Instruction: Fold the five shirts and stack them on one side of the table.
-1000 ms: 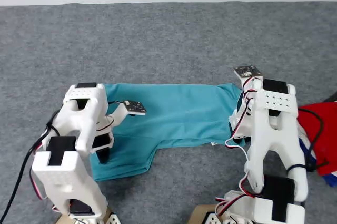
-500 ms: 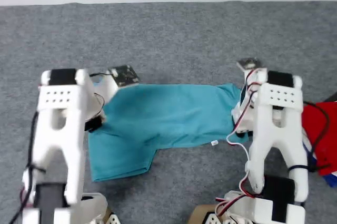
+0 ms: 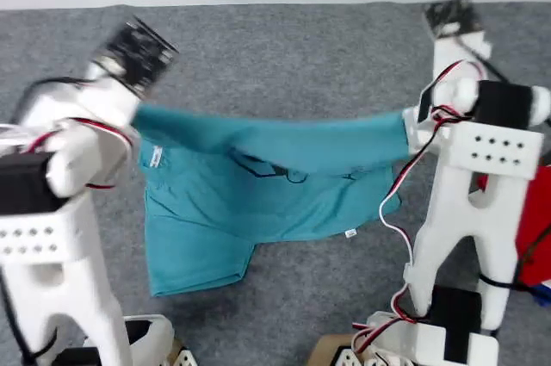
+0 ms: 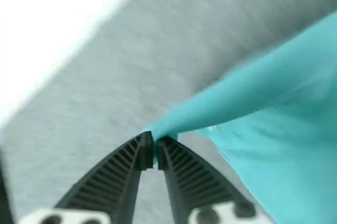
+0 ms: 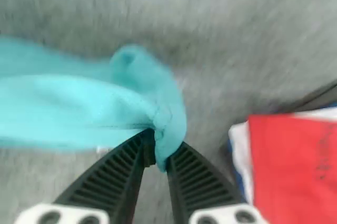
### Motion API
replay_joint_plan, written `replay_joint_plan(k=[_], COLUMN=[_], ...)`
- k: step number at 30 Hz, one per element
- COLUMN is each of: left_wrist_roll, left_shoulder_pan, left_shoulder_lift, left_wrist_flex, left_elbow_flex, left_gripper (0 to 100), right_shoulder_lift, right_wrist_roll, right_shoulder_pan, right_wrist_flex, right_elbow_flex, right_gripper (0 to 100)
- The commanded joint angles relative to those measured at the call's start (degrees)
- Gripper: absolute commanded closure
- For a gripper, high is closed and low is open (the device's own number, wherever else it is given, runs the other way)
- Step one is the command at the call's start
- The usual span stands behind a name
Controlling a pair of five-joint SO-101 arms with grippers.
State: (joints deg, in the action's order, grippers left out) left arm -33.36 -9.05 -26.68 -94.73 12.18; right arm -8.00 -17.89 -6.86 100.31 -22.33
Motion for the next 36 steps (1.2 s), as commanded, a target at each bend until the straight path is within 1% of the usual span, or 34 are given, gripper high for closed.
replay_joint_plan(k=[1, 5, 10, 15, 20, 26, 30, 36], left_wrist_roll=[1.93, 5.71, 9.23, 9.32, 9.14, 9.05, 6.42, 6.33], left_shoulder_pan=[-3.25, -4.92, -4.75, -4.75, -4.66, -4.66, -4.66, -4.92], left_shoulder_lift=[-1.76, -1.76, -1.76, -1.76, -1.85, -2.37, -2.37, -2.37], left_wrist_flex=[5.54, 10.29, 14.51, 21.1, 25.49, 25.05, 22.33, 20.75], left_elbow_flex=[6.99, 12.0, 19.56, 26.33, 31.52, 32.57, 35.03, 36.53], left_gripper=[100, 100, 100, 100, 100, 100, 100, 100], right_shoulder_lift=[-3.47, -3.3, -3.12, -2.95, -3.3, -3.3, -3.3, -3.3], right_wrist_roll=[0.44, 0.44, 0.44, 0.35, 0.09, 0.0, 0.0, 0.0], right_shoulder_pan=[-0.22, -0.22, -0.22, -0.4, -0.57, -0.66, -0.66, -0.66], right_wrist_flex=[2.42, 2.33, 2.07, 1.98, 0.22, -0.31, 0.04, 0.13], right_elbow_flex=[-11.16, -20.4, -32.44, -43.96, -50.73, -56.44, -59.6, -59.87], right_gripper=[98.9, 98.9, 98.9, 98.9, 98.9, 98.9, 98.9, 98.9])
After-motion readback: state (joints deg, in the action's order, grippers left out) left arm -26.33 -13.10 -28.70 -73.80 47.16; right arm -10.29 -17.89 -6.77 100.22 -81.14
